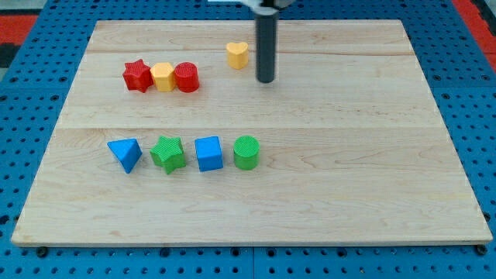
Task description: Slide yellow heart towards the red circle
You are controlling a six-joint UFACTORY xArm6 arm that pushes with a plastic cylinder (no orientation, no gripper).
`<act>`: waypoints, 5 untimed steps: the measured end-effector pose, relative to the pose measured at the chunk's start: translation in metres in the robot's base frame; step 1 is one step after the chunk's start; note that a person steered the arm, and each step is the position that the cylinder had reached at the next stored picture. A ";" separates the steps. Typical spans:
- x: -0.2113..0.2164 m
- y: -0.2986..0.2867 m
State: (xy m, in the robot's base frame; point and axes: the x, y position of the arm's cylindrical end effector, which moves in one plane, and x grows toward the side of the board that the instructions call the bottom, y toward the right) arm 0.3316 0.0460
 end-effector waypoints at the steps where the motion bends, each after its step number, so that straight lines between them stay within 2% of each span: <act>1: -0.055 0.017; 2: -0.089 -0.013; 3: -0.082 -0.045; 5: -0.026 -0.062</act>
State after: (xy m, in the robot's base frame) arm 0.3052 -0.0164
